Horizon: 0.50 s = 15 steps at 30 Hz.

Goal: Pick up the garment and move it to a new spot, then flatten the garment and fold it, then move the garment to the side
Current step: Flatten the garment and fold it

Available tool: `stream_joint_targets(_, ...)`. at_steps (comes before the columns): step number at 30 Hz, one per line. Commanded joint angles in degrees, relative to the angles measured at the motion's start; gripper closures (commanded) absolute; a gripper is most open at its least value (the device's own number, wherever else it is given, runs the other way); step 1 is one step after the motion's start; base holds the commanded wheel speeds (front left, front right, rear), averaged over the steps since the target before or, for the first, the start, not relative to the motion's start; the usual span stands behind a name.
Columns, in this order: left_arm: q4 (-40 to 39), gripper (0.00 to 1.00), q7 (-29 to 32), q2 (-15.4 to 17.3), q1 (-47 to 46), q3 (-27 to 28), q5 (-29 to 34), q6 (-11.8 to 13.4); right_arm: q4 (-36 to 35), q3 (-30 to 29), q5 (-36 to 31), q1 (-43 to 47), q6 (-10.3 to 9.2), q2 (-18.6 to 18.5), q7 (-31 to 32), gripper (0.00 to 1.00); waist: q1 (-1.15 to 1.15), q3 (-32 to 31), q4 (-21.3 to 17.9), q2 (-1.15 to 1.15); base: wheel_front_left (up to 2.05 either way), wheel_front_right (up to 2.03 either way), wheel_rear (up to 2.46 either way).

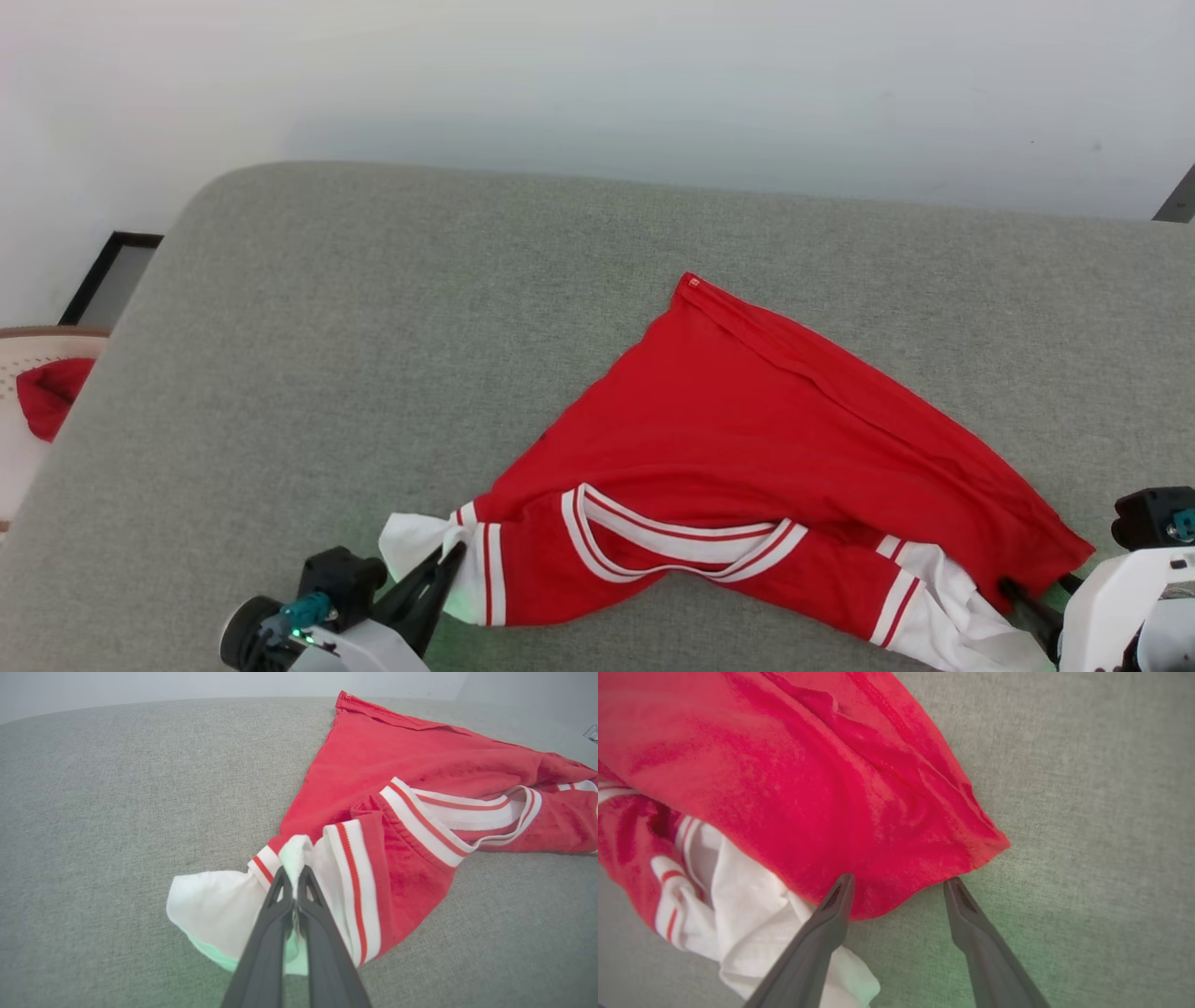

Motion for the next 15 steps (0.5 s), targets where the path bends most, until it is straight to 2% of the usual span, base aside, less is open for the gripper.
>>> stream_joint_targets(1,-0.25,1.00,0.04,0.12,0.65,-0.05,-0.26,0.19,-2.33,-0.49,-0.68,1.26,-0.06,0.49,-0.83,0.00,0.00,-0.14,0.07,0.00,0.00,0.00,0.00)
stream_joint_targets(4,-0.69,1.00,0.22,0.00,0.88,-0.27,-0.36,0.36,-7.66,-1.18,-2.31,2.63,-0.06,1.13,-1.73,0.00,0.00,-0.24,0.30,0.00,0.00,0.00,0.00)
stream_joint_targets(9,-1.16,1.00,0.50,-0.63,0.00,-1.08,0.03,0.01,-14.87,0.99,-4.06,0.81,-0.05,1.49,-0.58,0.00,0.00,0.07,1.75,0.00,0.00,0.00,0.00)
stream_joint_targets(12,-1.12,1.00,0.55,-1.09,-0.73,-1.54,0.30,-0.34,-16.18,3.55,-5.08,-2.79,-0.05,0.88,0.21,0.00,0.00,0.40,2.77,0.00,0.00,0.00,0.00)
stream_joint_targets(15,-0.64,1.00,0.40,-1.69,-1.45,-2.05,0.43,-0.85,-14.34,7.21,-5.26,-8.13,-0.05,0.71,0.48,0.00,0.00,0.78,4.18,0.00,0.00,0.00,0.00)
